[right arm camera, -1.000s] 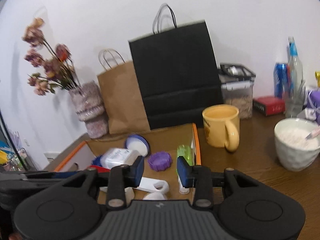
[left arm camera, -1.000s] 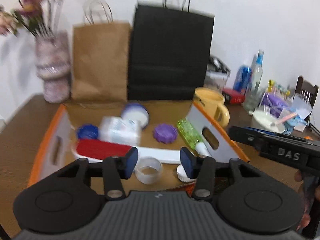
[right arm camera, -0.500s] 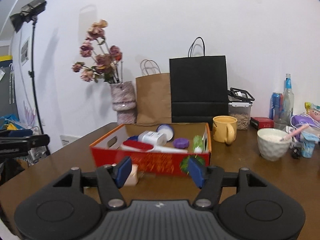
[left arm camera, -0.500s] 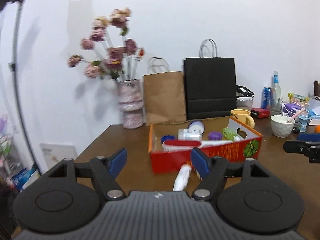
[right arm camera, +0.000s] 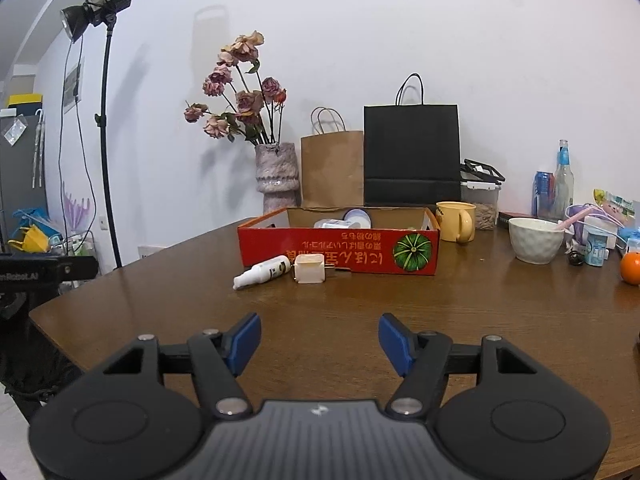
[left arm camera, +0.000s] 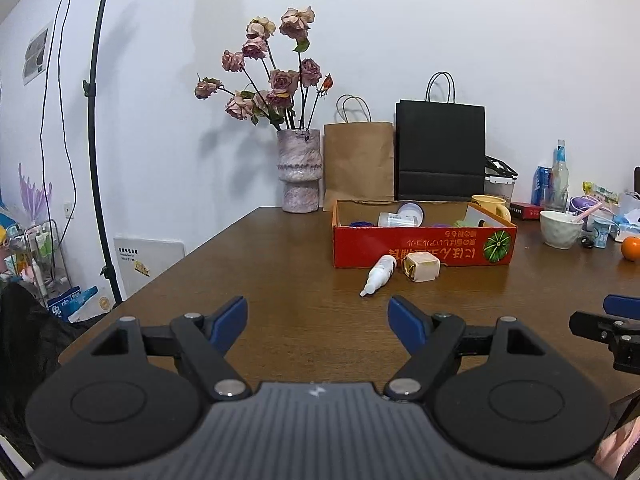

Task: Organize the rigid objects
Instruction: 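Lift both tools out of the box toward the spray bottle and cube, then grasp the white spray bottle with the left tool while the right tool grasps the cream cube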

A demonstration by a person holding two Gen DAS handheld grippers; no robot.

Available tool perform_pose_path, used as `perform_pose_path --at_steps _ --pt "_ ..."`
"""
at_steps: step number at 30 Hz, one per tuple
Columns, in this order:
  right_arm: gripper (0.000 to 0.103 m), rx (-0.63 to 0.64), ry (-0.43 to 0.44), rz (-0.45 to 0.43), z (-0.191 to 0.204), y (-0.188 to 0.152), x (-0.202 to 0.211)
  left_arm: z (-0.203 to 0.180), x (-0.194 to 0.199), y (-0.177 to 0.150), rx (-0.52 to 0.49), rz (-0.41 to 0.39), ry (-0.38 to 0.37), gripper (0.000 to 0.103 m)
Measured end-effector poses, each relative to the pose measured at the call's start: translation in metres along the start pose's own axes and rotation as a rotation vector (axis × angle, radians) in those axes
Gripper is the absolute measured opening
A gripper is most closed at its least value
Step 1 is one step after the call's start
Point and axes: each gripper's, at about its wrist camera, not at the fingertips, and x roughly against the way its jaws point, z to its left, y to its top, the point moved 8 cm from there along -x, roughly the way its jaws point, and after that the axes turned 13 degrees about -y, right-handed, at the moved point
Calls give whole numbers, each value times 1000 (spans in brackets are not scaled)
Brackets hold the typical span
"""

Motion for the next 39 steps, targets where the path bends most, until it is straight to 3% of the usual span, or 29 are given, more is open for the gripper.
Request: perform_pose_path --at_steps 11,21,25,29,32,37,39 --pt "68 0 14 34 6 -3 -14 2 -20 -11 12 53 -9 80" --pt "68 20 41 82 19 15 -74 9 -69 -12 13 108 -30 80" --pt "68 21 64 121 26 26 -110 7 -100 -3 10 130 -72 80" --pt "68 53 88 140 37 39 -149 3 -141 10 -65 147 -110 79" --pt "68 73 108 151 45 50 -179 2 -176 19 -78 181 -172 78" --pt "68 69 139 191 55 58 -231 -2 -230 23 -98 249 -224 70" --pt "68 66 131 212 57 58 -248 -4 -250 22 -116 276 -230 60"
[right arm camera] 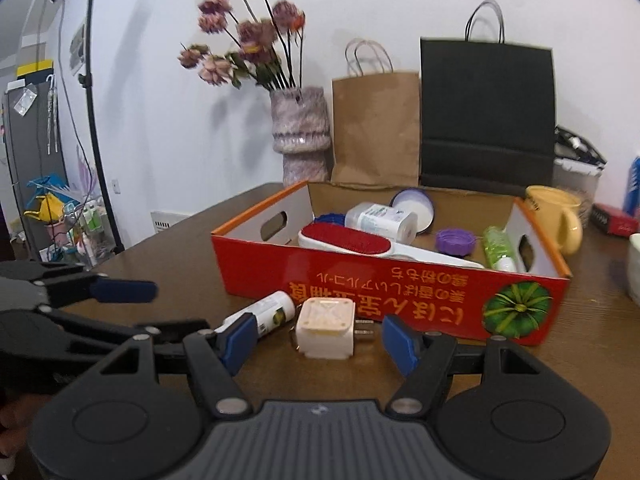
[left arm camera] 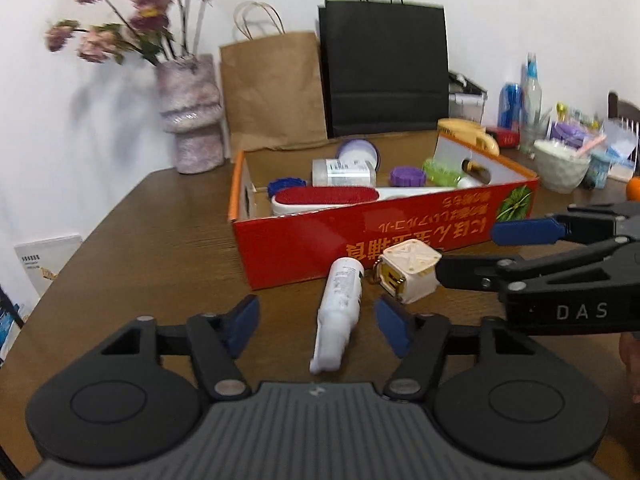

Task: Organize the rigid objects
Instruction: 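Grasp the white spray bottle with the left tool while the right tool grasps the cream cube, then carry the spray bottle and cream cube into the cardboard box and open both tools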

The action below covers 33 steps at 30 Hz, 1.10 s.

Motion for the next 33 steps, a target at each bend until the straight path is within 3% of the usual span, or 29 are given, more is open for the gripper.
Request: perform_pose_path --at_steps 7,10,11,12,17,23,33 --pt "67 -42 26 45 -1 2 -38 7 -40 1 -9 64 -94 57" --pt "56 -35 41 62 6 -1 -50 2 -52 -3 -29 92 -133 46" --pt "48 -26 41 67 9 -2 -54 2 -57 -6 -29 111 -130 30" --pt "42 -12 28 66 12 -3 -57 1 -59 -7 -37 107 -119 30" --pt "41 14 -1 54 13 -5 -52 -2 -48 -8 -34 71 -78 28" --pt "41 10 -40 -7 0 -8 -8 -9 7 -10 1 -24 -7 28" --pt "41 -45 -99 -161 -26 -41 132 -29 124 -38 145 -163 81 28"
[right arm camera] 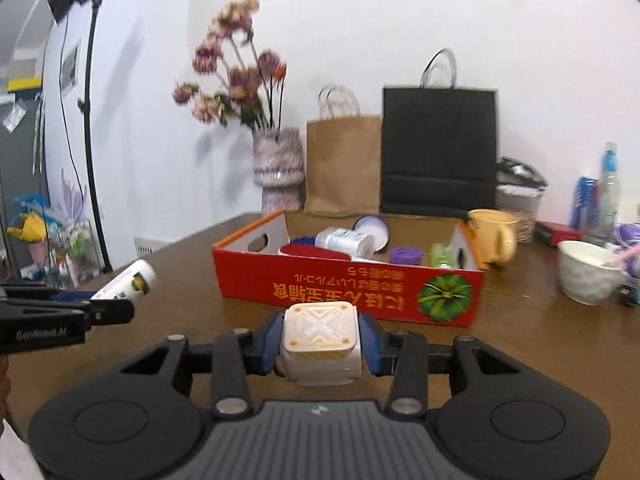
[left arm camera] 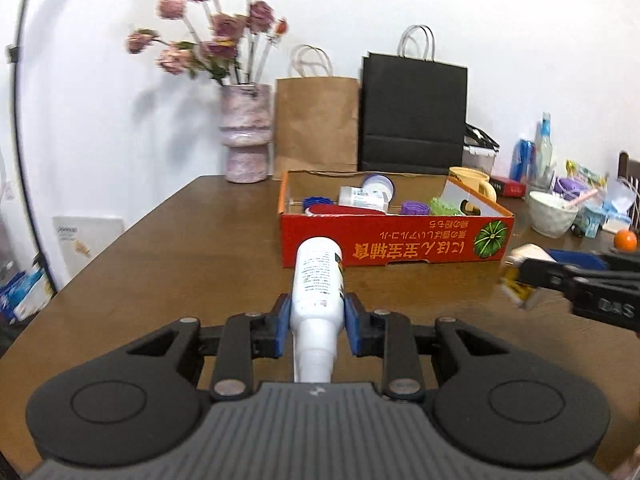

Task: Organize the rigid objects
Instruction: 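Carry the spray bottle and cream cube into the cardboard box and open both tools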

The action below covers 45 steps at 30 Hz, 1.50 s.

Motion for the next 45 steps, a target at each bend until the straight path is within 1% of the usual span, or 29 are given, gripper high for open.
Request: perform_pose_path --at_steps 4,9,15,19,21,23,27,31,34,37,39,41,42,43,45 --pt "41 -5 -13 -28 -9 -16 44 -10 36 -8 30 -26 22 28" --pt "41 -27 -9 -32 -17 -24 67 -25 58 -8 -1 -52 42 28" --pt "41 -36 3 -49 -20 -23 75 -36 63 -4 -4 -71 35 28" --pt "41 -39 9 -44 -23 -19 66 -35 53 1 12 -64 26 28" --pt "41 -31 9 -48 -24 -10 57 -34 45 10 9 -75 7 28" --pt "41 -27 18 -47 -25 5 43 -33 34 24 1 -85 -18 28" --pt "41 -54 90 -26 -24 46 -1 -28 -7 62 -28 -84 -51 28" --pt "41 -41 117 -13 -14 85 -53 -11 -61 106 22 -45 -95 28" --pt "41 -38 161 26 1 106 -93 4 -96 131 28 -23 -75 28" --pt "41 -38 199 101 17 114 -139 19 -133 144 63 39 -76 28" --pt "41 -73 219 183 27 113 -175 29 -161 150 98 91 -84 28" --pt "41 -127 250 275 35 105 -209 39 -190 153 121 137 -78 28" --pt "41 -151 261 317 38 100 -223 46 -205 153 140 162 -62 28" --pt "41 -171 262 367 42 93 -238 51 -216 151 148 182 -52 28" --pt "41 -179 243 427 49 81 -261 63 -241 144 179 234 -23 28"
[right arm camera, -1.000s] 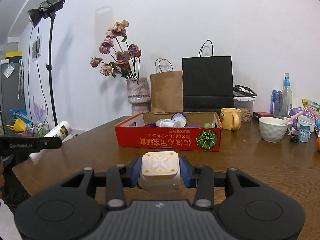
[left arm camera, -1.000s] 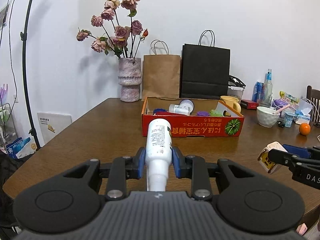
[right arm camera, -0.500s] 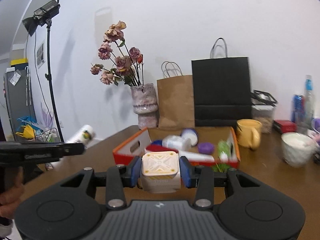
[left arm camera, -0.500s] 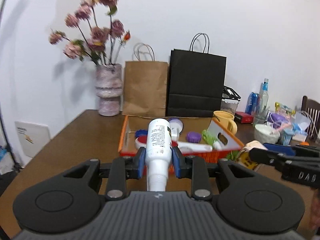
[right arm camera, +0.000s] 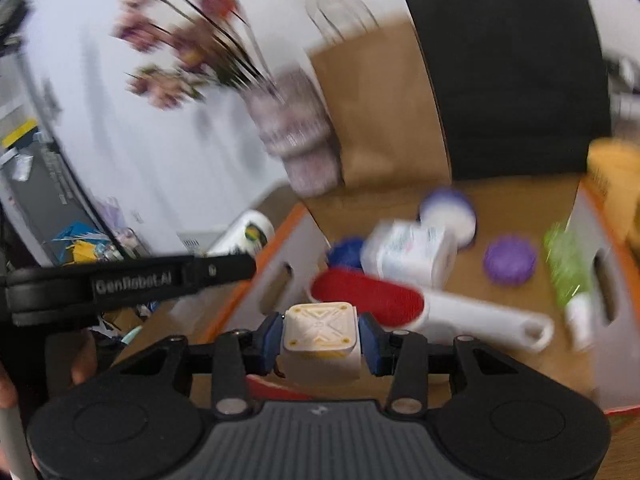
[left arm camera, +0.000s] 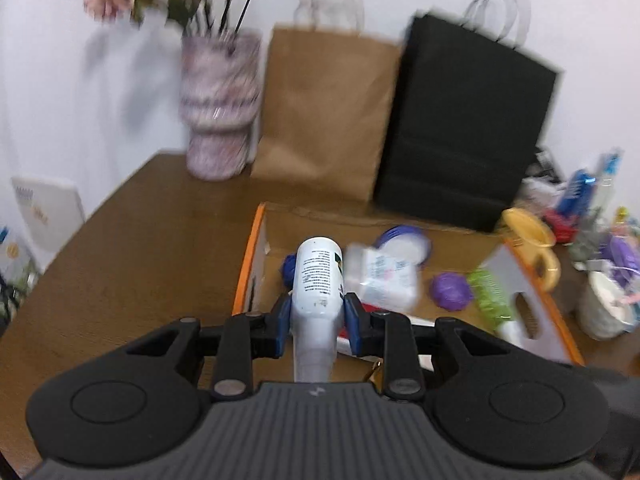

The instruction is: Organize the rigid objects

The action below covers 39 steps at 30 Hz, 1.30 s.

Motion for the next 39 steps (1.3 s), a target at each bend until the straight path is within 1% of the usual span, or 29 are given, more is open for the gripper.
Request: perform_pose_path --at_steps 2,6,8,10,12,14,16,18,21,23,25,27,28,29,30,31,32,33,35,37,39 --pt "41 11 -37 35 1 -6 -19 11 -20 -3 19 40 25 28" --pt "41 50 -100 53 1 -14 -38 23 -47 -17 22 91 52 29" --pt "42 51 -110 57 0 -16 -42 28 -54 -22 29 99 62 32" --pt "42 60 -122 39 -2 -15 -43 24 -54 -23 -5 90 69 39" --pt "47 64 -136 25 -6 -13 -39 21 -51 -23 -7 97 57 49" --pt "48 59 -130 13 -9 -9 -30 18 -44 -21 -25 86 63 51" --pt "49 57 -135 -11 -12 -3 -17 15 -34 -19 -44 77 69 55" --pt "52 58 -150 -37 -15 2 -2 11 -21 -15 -52 53 64 64" --pt "54 65 -173 -68 -20 7 24 3 -1 -14 -86 38 61 65" --pt "56 71 -189 -88 -23 8 43 -3 16 -16 -103 20 62 67" --pt "60 77 -207 -112 -26 8 62 -8 36 -17 -109 -13 61 70" --pt "70 73 -231 -145 -32 7 82 -14 57 -19 -116 -48 56 73" --pt "72 75 -244 -167 -35 6 94 -17 69 -22 -126 -69 54 75" --pt "75 83 -257 -192 -38 4 105 -20 80 -24 -138 -91 56 78" --pt "80 88 -263 -217 -41 2 116 -23 92 -27 -152 -124 61 83" --pt "83 90 -264 -236 -42 0 125 -27 104 -29 -167 -163 65 86" --pt "88 91 -261 -251 -44 -4 135 -30 118 -33 -183 -212 67 91" --pt "88 90 -255 -271 -46 -9 146 -32 129 -37 -193 -248 65 94" --pt "89 92 -252 -335 -48 -19 169 -38 152 -48 -214 -324 51 95" --pt "91 112 -280 -404 -50 -31 190 -42 173 -60 -238 -381 52 96" --pt "92 124 -310 -485 -51 -44 211 -45 190 -73 -235 -417 45 98"
